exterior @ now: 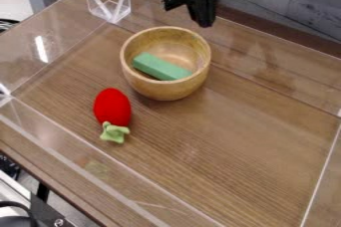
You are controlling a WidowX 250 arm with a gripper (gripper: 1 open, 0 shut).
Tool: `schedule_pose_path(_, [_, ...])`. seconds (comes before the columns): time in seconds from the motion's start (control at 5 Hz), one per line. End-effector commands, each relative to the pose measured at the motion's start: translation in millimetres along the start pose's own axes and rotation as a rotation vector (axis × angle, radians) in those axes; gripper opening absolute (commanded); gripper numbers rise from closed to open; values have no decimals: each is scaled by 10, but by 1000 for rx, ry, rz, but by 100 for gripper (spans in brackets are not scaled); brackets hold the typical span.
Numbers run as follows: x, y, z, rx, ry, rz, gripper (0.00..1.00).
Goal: Remove the green stick from the brown bowl and put it on the table
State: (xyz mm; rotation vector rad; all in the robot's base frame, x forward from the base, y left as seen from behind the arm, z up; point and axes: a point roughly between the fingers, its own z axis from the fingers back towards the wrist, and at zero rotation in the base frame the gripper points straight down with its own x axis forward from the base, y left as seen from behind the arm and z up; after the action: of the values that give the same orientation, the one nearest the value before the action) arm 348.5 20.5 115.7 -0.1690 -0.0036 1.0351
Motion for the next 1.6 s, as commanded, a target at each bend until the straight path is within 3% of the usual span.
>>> schedule_pose_path(0.0, [8,-36,151,-31,-52,42,0])
schedule_pose_path(0.6, [-221,246,394,-13,-32,-44,0])
schedule_pose_path(1.0, [-364,170,333,11,-43,-42,0])
schedule_pose_path(1.4, [-475,286,390,21,-52,13,0])
